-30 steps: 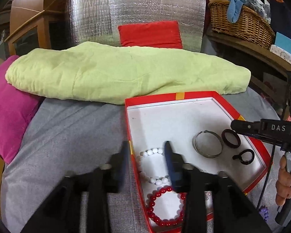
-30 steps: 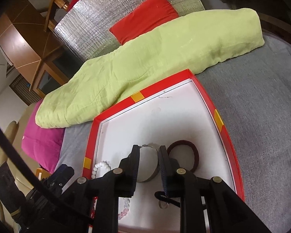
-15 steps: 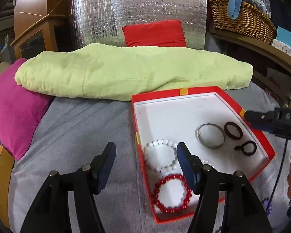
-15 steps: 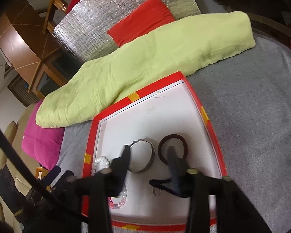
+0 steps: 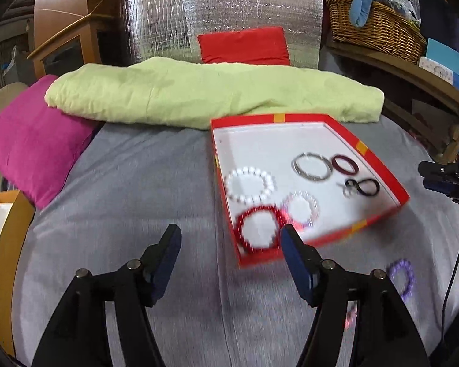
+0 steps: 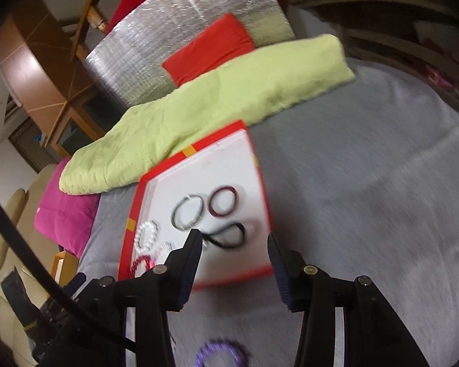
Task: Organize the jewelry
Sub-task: 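Move both tools back from the tray toward the loose bracelets on the bed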
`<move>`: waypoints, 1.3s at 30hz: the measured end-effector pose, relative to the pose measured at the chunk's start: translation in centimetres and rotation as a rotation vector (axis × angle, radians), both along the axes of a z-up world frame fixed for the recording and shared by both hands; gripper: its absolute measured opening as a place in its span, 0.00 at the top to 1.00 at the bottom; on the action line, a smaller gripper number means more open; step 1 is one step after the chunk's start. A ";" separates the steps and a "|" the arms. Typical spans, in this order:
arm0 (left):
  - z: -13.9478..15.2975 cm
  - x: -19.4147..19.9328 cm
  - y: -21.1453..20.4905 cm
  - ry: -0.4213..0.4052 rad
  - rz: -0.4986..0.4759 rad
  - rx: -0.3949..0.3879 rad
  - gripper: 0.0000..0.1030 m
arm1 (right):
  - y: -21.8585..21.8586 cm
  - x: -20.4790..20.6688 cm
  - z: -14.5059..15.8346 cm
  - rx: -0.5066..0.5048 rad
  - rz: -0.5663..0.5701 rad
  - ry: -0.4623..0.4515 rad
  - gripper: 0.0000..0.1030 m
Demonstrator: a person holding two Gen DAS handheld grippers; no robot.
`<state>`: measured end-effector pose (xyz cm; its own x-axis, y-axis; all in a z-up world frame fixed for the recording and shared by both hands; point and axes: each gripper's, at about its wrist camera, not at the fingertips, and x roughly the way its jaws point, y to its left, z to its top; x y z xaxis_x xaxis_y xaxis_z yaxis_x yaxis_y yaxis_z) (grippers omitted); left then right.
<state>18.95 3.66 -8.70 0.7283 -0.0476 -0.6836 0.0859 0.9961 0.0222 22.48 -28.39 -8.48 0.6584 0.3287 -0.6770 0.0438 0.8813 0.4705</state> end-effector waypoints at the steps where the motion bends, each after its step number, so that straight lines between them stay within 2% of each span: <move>1: -0.2 -0.5 0.0 0.007 -0.001 0.000 0.34 | -0.5 -0.5 -0.2 0.001 -0.005 0.008 0.54; 7: -0.9 -4.3 -0.4 0.023 -0.001 0.004 0.34 | -2.6 -4.5 -1.2 -0.009 -0.015 0.056 0.54; 12: -1.4 -7.7 -1.2 0.021 -0.008 -0.005 0.34 | -2.2 -8.2 -1.4 -0.040 0.029 0.061 0.54; 15: -1.4 -9.3 -1.9 -0.001 -0.035 0.003 0.33 | -1.2 -10.5 -1.2 -0.081 0.072 0.047 0.54; 20: -1.0 -10.3 -2.6 -0.060 -0.053 0.026 0.30 | 1.2 -13.6 -0.6 -0.167 0.154 -0.026 0.53; 25: -1.2 -9.8 -2.6 -0.049 -0.041 0.026 0.29 | 3.2 -13.5 -0.4 -0.223 0.162 -0.079 0.52; 29: -1.7 -9.0 -2.3 -0.023 -0.014 0.034 0.29 | 4.4 -12.5 -1.0 -0.238 0.157 -0.075 0.52; 34: -2.1 -8.5 -2.3 -0.006 0.008 0.046 0.29 | 6.4 -12.2 -1.4 -0.309 0.186 -0.091 0.51; 39: -2.3 -8.2 -2.4 0.004 0.011 0.055 0.29 | 7.8 -12.5 -1.7 -0.378 0.223 -0.109 0.47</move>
